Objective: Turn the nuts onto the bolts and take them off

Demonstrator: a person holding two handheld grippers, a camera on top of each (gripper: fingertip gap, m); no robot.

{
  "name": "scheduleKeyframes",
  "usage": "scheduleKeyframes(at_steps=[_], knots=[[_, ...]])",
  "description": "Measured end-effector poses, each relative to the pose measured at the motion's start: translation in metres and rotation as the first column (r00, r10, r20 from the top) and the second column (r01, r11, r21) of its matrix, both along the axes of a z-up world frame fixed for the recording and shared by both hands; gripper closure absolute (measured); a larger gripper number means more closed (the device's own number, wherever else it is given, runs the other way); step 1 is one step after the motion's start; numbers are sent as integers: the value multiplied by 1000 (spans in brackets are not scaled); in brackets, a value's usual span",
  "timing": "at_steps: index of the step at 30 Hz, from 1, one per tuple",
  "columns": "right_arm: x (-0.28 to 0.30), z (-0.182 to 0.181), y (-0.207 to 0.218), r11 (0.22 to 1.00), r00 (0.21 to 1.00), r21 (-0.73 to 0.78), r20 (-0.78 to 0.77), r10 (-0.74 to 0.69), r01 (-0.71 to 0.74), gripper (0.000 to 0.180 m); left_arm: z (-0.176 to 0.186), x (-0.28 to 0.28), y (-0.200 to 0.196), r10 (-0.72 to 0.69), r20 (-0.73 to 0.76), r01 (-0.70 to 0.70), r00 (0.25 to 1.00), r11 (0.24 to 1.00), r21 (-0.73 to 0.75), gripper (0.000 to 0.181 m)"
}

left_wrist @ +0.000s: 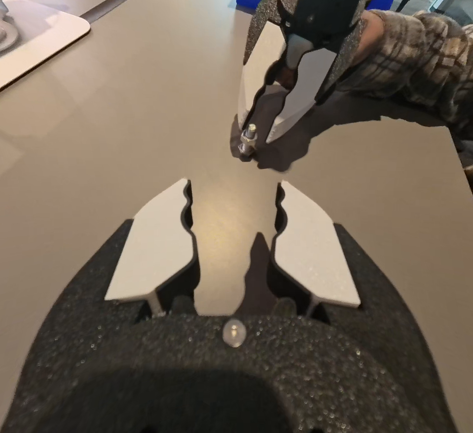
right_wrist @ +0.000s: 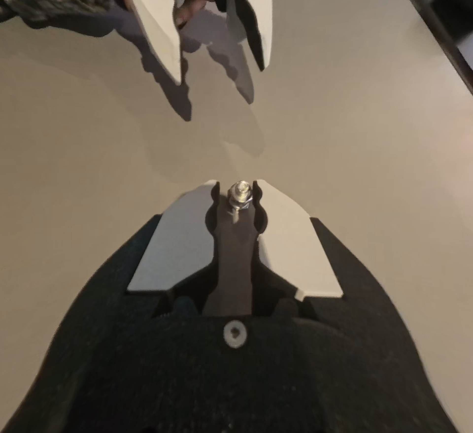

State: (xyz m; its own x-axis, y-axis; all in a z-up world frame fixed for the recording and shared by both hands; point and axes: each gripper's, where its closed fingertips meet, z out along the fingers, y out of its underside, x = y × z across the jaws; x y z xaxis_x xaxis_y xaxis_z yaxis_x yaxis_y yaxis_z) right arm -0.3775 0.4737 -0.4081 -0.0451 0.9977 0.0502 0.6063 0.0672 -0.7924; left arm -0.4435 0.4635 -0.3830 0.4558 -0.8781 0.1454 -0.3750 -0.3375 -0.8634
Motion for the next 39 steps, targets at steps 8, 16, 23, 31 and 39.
scheduleKeyframes(at_steps=[8, 16, 23, 31, 39], knots=[[-3, 1, 1, 997, 1000, -75, -19, -9, 8, 170, 0, 4, -2, -3, -3, 3, 1000, 1000, 10, 119], [-5, 45, 0, 993, 991, -118, -132, -16, 0, 171, 8, 21, -1, -13, 98, 12, 995, 1000, 10, 120], [-12, 127, -3, 995, 979, -78, -198, 48, -65, 171, 56, 62, 9, -124, 229, 125, 966, 992, 8, 127], [-2, 153, -10, 990, 967, -124, -254, 33, -66, 171, 83, 90, 2, -215, 259, 178, 942, 971, 158, 142], [-12, 148, -12, 987, 970, -133, -236, 57, -91, 171, 83, 90, 0, -209, 266, 171, 941, 972, 158, 143]])
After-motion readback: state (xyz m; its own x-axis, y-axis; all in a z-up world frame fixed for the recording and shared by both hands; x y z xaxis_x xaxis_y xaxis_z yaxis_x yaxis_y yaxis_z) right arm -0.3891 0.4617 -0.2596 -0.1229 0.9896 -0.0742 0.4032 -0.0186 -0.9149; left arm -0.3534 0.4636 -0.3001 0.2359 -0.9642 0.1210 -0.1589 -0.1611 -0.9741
